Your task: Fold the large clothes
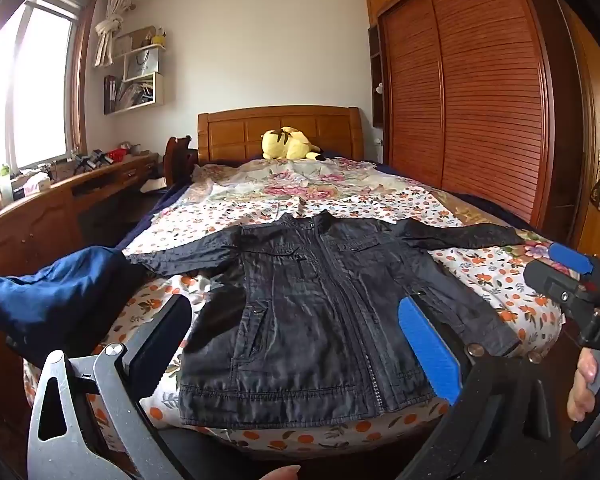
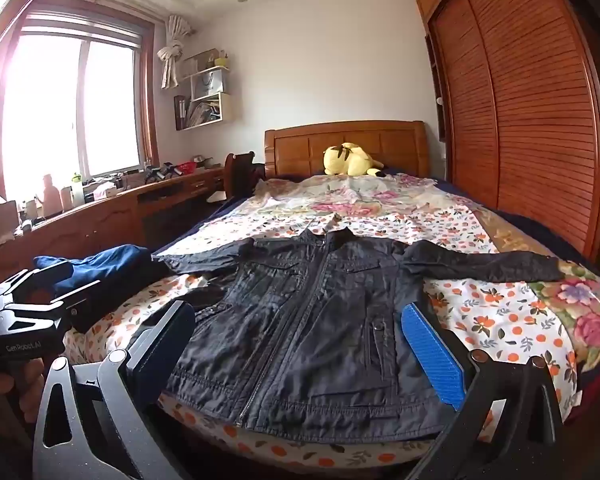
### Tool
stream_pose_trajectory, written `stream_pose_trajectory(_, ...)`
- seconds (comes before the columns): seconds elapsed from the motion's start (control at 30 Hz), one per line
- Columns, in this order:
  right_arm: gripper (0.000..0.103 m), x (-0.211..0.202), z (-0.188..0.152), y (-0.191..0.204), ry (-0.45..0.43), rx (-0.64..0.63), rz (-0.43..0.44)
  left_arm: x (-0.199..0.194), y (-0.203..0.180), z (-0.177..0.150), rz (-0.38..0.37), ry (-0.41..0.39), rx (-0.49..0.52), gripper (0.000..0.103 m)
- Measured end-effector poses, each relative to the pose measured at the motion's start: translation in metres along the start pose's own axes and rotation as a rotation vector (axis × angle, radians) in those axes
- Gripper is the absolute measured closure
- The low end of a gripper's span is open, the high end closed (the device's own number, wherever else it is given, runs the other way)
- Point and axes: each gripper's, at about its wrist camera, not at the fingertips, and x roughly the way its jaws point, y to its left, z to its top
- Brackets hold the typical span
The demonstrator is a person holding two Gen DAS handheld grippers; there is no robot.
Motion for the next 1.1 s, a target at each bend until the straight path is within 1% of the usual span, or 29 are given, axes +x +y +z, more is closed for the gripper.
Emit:
stream_pose_trajectory(0.07,0.000,0.001,-0.001,0.000,0.005,-0.001,0.001,0.003,0.002,0.001,-0.001,-0.001,-0.001,0.000)
stream_pose_trajectory(0.1,0.000,0.001,-0.001,0.000,0.009,-0.001,0.003,0.000,-0.003,-0.001,0.008,-0.013,0.024,0.000)
stream_pose_trajectory(0.2,0.000,0.002,-0.002,-0.001,0.017,-0.002,0.004,0.001,0.000,-0.011,0.002,-0.020,0.013,0.000)
stream_pose_trajectory(0.27,0.000,0.002,-0.002,-0.001,0.022,-0.003,0.006,0.002,0.003,-0.008,-0.007,-0.008,0.003,0.000)
stream_pose_trajectory(0.3,0.000,-0.001,0.004,-0.002,0.013,0.005,0.001,0.002,0.003,-0.008,-0.008,-0.007,0.002,0.000)
stream_pose_trajectory(1.1,0.000,0.001,-0.003,-0.001,0.019,0.014,-0.004,0.003,0.004,-0.011,-0.006,-0.004,-0.004,0.000)
